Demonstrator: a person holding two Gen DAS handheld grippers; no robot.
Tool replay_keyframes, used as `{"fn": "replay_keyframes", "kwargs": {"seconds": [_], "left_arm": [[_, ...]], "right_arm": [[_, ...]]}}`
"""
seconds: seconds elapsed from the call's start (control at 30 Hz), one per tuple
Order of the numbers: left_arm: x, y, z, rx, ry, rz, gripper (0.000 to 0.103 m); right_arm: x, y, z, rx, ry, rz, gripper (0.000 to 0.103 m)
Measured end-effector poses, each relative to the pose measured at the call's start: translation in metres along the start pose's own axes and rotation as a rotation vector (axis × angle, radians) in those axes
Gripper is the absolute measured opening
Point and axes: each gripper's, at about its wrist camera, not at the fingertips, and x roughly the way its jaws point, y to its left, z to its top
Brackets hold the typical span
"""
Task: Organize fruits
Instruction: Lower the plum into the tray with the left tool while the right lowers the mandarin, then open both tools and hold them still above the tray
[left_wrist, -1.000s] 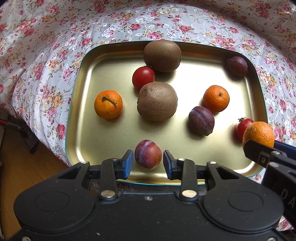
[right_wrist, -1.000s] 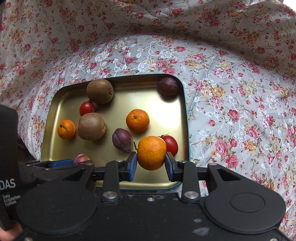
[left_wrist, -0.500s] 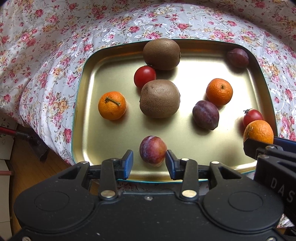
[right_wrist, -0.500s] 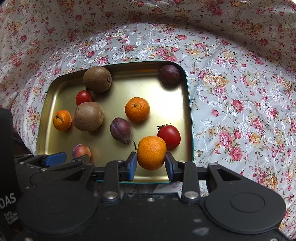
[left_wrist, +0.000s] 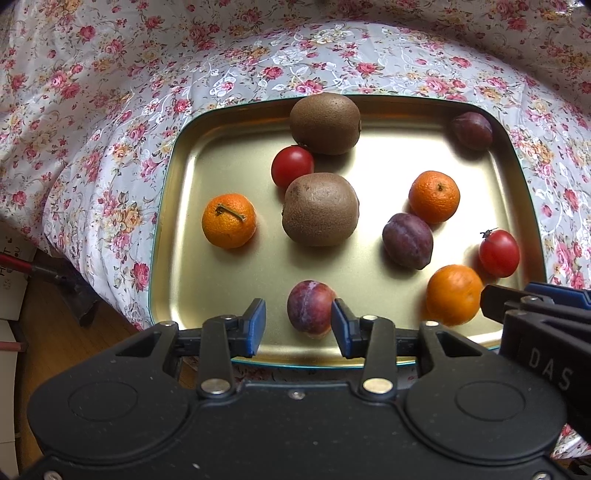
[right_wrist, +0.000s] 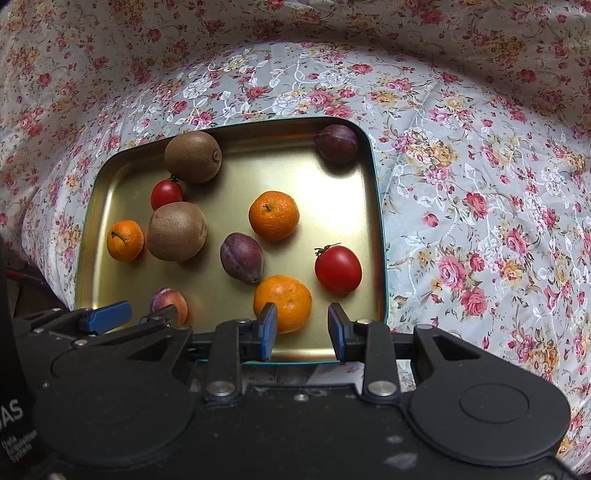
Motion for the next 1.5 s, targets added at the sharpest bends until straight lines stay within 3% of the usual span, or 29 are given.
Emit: {"fn": "replay_keyframes", "kwargs": {"seconds": [0.47,0.8,1.5], "left_arm": [[-0.023,0.000,-0.009,0.053,-0.057,0.025,0.050],[-0.021,0.006,-0.007,-0.018,-0.069,0.014,0.050],[-0.017,0.007,-0.006,-0.079,-0.036,-0.088,0.050]], "right_arm": [[-0.004,0.000,-0.009,-0.025,-0.016,-0.038,0.033],[-0.011,-0.005,-0.015,-0.025,-0.047,-0.058,0.033],[-0.019,-0.011,-0.020,-0.006,-0.067,-0.089,0.033]]}}
